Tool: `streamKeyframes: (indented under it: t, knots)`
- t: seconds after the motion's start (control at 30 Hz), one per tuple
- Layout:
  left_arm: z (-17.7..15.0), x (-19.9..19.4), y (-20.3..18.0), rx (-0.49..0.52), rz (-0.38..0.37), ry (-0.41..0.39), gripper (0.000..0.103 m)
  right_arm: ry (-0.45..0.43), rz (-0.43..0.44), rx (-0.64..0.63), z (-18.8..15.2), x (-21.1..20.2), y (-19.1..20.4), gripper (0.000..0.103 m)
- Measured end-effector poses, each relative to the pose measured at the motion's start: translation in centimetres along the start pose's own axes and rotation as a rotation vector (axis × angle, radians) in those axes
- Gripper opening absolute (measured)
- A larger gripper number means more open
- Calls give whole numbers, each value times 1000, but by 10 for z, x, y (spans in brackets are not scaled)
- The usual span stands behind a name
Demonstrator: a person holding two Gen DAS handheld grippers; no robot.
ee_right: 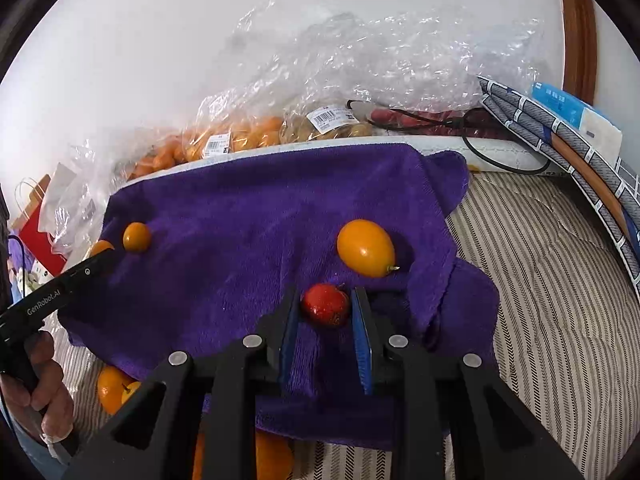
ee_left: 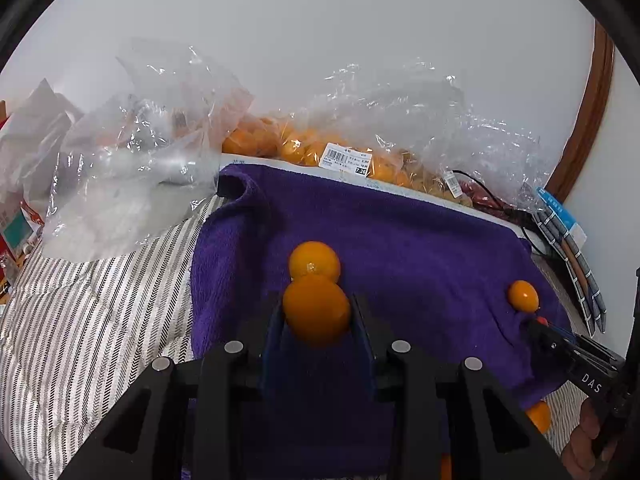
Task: Organize fruits
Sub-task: 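Lift and carry the red fruit and the orange over the purple towel, then open the right tool to drop the red fruit while the left tool releases its orange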
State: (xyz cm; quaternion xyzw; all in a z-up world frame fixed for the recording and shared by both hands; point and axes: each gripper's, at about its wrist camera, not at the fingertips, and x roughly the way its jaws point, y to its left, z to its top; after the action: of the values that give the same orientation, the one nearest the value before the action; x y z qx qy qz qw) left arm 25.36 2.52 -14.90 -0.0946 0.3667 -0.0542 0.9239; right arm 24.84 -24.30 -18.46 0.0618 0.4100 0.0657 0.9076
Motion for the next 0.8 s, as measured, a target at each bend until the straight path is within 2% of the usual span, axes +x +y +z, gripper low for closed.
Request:
streamKeyframes:
  t: [0.43, 0.5, 0.57, 0.63, 0.73, 0.8]
  knots:
    - [-1, 8, 3, -13, 10, 33, 32, 2, -29, -9, -1, 4, 1, 27]
    - [-2, 9, 2, -4, 15, 33, 32, 1, -26, -8, -1, 4, 1, 30]
    - [-2, 9, 1, 4, 20, 31, 32, -6, -28, -7, 0, 3, 2, 44]
    - [-1, 10, 1, 3, 17, 34, 32, -24, -31, -3, 0, 0, 1, 50]
    - [0, 7, 1, -7, 2, 30, 33, -58, -51, 7, 1, -7, -1, 53]
    - [1, 4, 2, -15, -13, 14, 44, -82, -66, 16, 1, -12, -2, 53]
